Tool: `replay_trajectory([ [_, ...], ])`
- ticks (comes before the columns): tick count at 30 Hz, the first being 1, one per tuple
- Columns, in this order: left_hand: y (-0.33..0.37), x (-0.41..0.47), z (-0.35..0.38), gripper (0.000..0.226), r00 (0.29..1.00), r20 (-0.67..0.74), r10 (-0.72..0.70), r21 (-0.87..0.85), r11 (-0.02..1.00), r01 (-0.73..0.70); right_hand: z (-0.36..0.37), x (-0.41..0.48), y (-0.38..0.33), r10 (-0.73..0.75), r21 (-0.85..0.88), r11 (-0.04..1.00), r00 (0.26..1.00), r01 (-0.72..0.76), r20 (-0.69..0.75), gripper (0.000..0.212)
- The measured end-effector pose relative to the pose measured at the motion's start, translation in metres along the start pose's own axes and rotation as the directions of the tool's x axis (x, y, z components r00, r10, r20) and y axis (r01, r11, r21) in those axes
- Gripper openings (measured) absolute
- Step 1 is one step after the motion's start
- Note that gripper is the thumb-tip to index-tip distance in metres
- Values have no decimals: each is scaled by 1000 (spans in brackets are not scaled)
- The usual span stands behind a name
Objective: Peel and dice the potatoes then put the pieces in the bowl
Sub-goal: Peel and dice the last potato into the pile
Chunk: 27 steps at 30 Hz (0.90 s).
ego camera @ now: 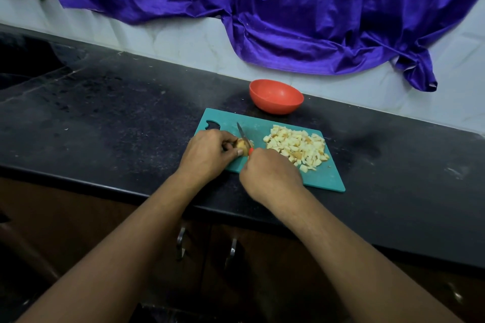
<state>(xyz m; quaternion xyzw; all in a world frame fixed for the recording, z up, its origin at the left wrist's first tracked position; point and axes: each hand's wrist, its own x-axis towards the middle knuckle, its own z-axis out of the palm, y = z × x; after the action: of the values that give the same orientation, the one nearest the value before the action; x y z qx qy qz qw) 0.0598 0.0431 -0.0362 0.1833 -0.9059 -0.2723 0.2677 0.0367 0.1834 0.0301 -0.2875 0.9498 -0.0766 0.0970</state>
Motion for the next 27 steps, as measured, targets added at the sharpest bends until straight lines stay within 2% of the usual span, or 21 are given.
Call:
replay_trajectory([
  [5, 0, 0, -1, 27, 1000, 11, -2, -1, 1000, 2, 0, -2, 0, -1, -11, 1000, 1000, 1, 10, 26],
  [13, 0, 2, 0, 20, 1000, 2, -3, 14, 1000, 3, -5, 2, -1, -28, -9, 1000, 1000, 28, 2, 28],
  [27, -1, 3, 1, 22, 1000, 7, 3, 20, 1000, -3, 2, -1, 1, -32, -50, 998, 999, 32, 4, 29],
])
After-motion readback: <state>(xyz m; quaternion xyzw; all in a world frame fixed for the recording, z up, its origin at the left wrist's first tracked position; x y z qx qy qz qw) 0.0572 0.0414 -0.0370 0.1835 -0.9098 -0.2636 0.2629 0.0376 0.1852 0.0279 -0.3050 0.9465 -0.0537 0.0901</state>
